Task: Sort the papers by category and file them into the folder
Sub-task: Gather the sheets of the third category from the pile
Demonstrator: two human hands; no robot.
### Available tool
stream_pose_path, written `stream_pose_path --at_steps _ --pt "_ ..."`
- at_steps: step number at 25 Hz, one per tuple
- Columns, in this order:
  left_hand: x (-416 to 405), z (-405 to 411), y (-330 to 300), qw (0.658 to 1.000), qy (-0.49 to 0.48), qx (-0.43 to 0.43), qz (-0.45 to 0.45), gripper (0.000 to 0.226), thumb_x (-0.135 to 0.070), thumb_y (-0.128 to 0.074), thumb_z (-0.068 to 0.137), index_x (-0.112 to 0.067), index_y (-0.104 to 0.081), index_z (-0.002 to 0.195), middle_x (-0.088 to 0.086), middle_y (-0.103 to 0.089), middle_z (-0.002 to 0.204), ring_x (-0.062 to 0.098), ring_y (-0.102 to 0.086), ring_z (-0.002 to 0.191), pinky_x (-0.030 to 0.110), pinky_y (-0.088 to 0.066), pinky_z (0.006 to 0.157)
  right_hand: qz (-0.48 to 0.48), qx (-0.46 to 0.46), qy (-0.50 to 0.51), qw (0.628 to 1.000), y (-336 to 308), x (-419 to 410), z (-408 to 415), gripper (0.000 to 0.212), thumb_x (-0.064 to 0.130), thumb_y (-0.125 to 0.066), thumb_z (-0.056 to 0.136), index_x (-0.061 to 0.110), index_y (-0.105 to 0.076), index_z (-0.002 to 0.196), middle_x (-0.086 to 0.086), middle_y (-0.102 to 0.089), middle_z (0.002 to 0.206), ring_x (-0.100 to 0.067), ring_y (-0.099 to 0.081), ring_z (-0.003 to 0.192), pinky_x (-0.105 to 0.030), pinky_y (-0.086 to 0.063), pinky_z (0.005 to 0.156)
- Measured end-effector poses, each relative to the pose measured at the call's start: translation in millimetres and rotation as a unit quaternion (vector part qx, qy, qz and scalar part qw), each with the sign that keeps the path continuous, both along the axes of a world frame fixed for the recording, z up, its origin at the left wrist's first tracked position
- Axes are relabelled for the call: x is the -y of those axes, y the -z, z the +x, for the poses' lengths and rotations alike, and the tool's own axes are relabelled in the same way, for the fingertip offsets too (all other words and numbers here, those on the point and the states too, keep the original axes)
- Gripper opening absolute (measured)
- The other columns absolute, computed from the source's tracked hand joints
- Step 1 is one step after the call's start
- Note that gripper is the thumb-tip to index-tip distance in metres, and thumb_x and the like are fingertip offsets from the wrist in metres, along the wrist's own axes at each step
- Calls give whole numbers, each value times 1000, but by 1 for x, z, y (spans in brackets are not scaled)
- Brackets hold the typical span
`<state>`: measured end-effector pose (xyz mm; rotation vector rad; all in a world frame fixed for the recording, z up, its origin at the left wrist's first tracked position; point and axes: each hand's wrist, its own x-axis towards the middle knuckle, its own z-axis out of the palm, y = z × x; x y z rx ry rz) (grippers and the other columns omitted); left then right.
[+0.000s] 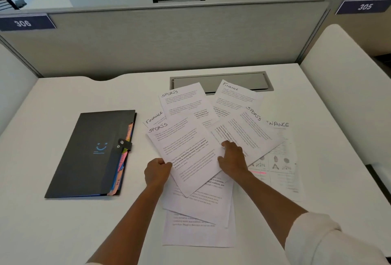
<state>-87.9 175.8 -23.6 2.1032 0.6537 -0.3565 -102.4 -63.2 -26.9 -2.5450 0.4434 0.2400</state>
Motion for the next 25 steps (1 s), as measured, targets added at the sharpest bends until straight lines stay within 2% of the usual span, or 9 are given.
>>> stream_pose_path --at_steps 5,9,12,14,16,18,20,23,25 --pt "10 0 2 1000 13 11 6 29 -32 -70 86 -16 -52 69 3 -61 74 23 -59 73 32 -48 68 -47 -10 -67 997 6 4 -1 50 14 -61 85 12 -42 131 -10 -48 128 -30 -44 116 -37 -42 96" --pt "21 -4 0 998 19 60 7 23 -32 -61 94 -10 -63 99 8 -69 103 29 -66 94 40 -54 84 61 32 -53 996 6 6 -3 56 3 -60 84 14 -42 136 -10 -54 124 -25 -53 115 -34 -44 99" --pt "22 -5 -3 995 1 99 -19 26 -35 -55 97 -13 -61 108 7 -67 110 28 -65 99 45 -54 89 149 64 -27 986 -2 11 -5 54 2 -63 83 16 -47 132 -4 -61 98 -19 -59 88 -36 -54 85" --pt "19 -5 -4 992 -8 116 -47 30 -38 -52 98 -14 -59 115 6 -66 115 28 -64 102 48 -54 91 185 78 -11 980 -6 16 -9 48 5 -65 84 18 -51 128 3 -57 83 -12 -56 74 -24 -52 73" --pt "15 -5 -5 990 -9 119 -76 35 -38 -51 98 -14 -57 123 3 -63 119 26 -63 104 48 -54 92 185 91 10 978 -8 22 -14 36 8 -63 87 17 -57 121 4 -58 79 -13 -58 71 -18 -47 68" --pt "12 -8 -5 989 4 118 -92 35 -36 -50 99 -15 -55 127 2 -62 121 25 -63 104 44 -54 90 149 122 72 979 -5 30 -22 26 9 -59 89 16 -60 115 -1 -64 86 -19 -63 79 -25 -52 72" --pt "7 -11 -1 989 10 113 -93 31 -33 -50 100 -17 -55 126 2 -64 120 25 -64 103 44 -54 89 109 133 192 966 -3 40 -28 28 9 -58 88 15 -58 115 -5 -65 104 -22 -63 94 -32 -52 76" --pt "0 -15 3 990 8 95 -101 22 -30 -50 100 -21 -56 119 3 -66 116 26 -65 101 48 -55 89 179 66 401 896 -13 50 -27 42 7 -59 83 8 -49 124 -12 -60 121 -28 -61 103 -30 -44 72" --pt "-3 -18 2 990 4 82 -112 19 -27 -50 100 -21 -56 118 3 -66 113 25 -65 99 44 -54 86 219 19 464 858 -21 53 -19 48 6 -60 84 1 -44 129 -19 -56 127 -32 -60 109 -30 -46 73"
